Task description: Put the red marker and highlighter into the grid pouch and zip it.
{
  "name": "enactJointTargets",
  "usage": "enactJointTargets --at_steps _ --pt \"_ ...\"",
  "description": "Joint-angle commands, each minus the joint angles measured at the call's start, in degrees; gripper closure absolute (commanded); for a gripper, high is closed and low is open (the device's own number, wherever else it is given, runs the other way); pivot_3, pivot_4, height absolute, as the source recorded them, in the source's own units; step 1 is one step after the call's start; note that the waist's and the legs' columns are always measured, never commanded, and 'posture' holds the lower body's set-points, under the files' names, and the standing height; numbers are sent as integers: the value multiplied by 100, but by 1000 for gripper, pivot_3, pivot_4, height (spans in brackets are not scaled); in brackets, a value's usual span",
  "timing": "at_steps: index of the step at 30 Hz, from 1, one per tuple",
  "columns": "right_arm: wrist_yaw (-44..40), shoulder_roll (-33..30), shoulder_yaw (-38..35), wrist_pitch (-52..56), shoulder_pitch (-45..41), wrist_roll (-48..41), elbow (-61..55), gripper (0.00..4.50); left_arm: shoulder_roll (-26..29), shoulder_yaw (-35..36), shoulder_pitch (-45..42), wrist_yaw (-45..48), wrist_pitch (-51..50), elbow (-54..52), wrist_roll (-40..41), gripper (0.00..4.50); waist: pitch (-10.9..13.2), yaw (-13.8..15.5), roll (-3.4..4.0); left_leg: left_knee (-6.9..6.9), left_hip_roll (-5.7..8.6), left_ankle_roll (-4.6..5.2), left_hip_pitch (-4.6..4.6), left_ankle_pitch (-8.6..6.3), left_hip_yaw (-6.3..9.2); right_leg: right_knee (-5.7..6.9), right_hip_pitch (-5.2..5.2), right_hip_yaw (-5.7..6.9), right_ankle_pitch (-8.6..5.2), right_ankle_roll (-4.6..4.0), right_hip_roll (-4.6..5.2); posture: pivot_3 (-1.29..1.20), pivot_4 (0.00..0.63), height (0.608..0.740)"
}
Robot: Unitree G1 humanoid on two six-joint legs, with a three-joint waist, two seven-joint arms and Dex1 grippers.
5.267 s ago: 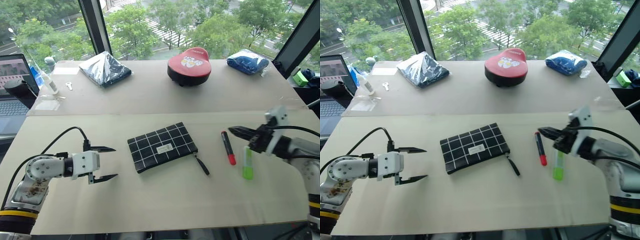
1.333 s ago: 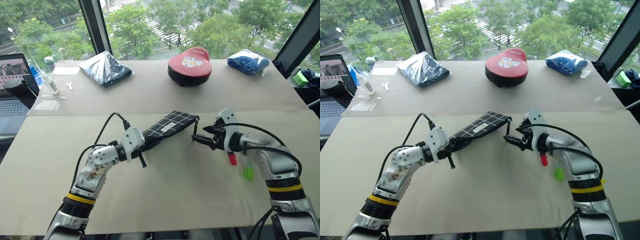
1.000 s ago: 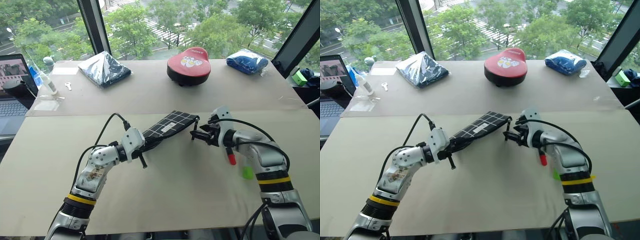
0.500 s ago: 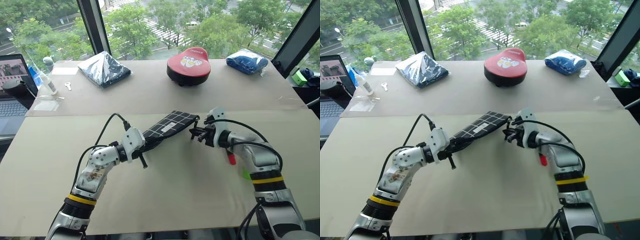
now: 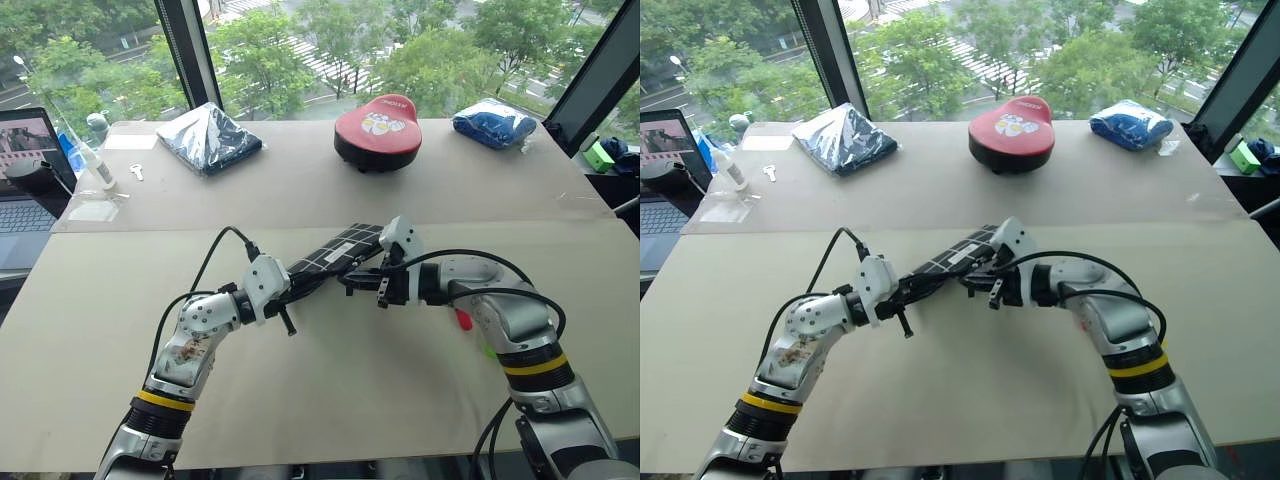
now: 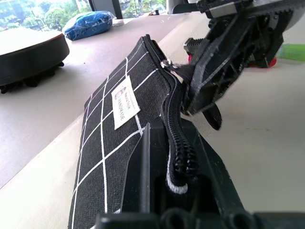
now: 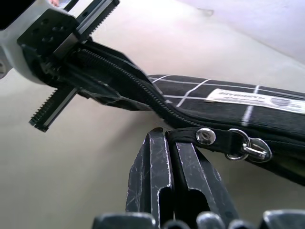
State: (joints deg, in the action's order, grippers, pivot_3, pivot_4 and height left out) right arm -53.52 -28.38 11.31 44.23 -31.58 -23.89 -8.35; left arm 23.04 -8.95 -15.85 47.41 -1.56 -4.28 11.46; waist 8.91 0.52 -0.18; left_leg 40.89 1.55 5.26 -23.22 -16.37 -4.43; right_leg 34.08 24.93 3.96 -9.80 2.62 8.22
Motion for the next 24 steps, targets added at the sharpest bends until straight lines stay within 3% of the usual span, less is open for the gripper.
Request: enactJointTargets --at_steps 1,7,10,13,20,24 --pt "-186 232 -26 67 -309 -390 -269 4448 -51 34 -9 -47 67 -125 50 4500 0 -5 0 0 0 0 0 0 0 0 0 0 0 0 0 0 150 740" --pt "8 453 154 -171 -382 -61 175 4448 -85 8 24 -54 63 -161 44 4500 0 -2 0 0 -1 -1 2 0 0 1 0 0 0 0 -1 0 150 740" --pt "307 466 52 -89 -483 140 601 3721 -81 10 51 -66 82 -167 35 4500 0 -18 0 3 1 -1 2 1 -1 3 1 -1 1 -1 0 0 150 740" --pt "280 216 -73 51 -387 135 498 2641 -56 25 92 -66 119 -160 40 4500 0 1 0 1 0 -3 2 2 1 5 2 1 1 -1 -1 0 150 740" --pt "7 -521 -1028 1192 253 -1072 -715 419 -74 41 148 -39 195 -137 53 4500 0 10 0 0 4 -3 -5 1 -1 1 2 1 4 4 4 0 150 740" --pt "-197 -1336 -1951 1550 897 -1797 -1735 419 -140 12 150 -11 278 -77 54 4500 0 18 -1 -2 -3 -3 -4 1 0 -4 5 3 4 4 4 0 150 740"
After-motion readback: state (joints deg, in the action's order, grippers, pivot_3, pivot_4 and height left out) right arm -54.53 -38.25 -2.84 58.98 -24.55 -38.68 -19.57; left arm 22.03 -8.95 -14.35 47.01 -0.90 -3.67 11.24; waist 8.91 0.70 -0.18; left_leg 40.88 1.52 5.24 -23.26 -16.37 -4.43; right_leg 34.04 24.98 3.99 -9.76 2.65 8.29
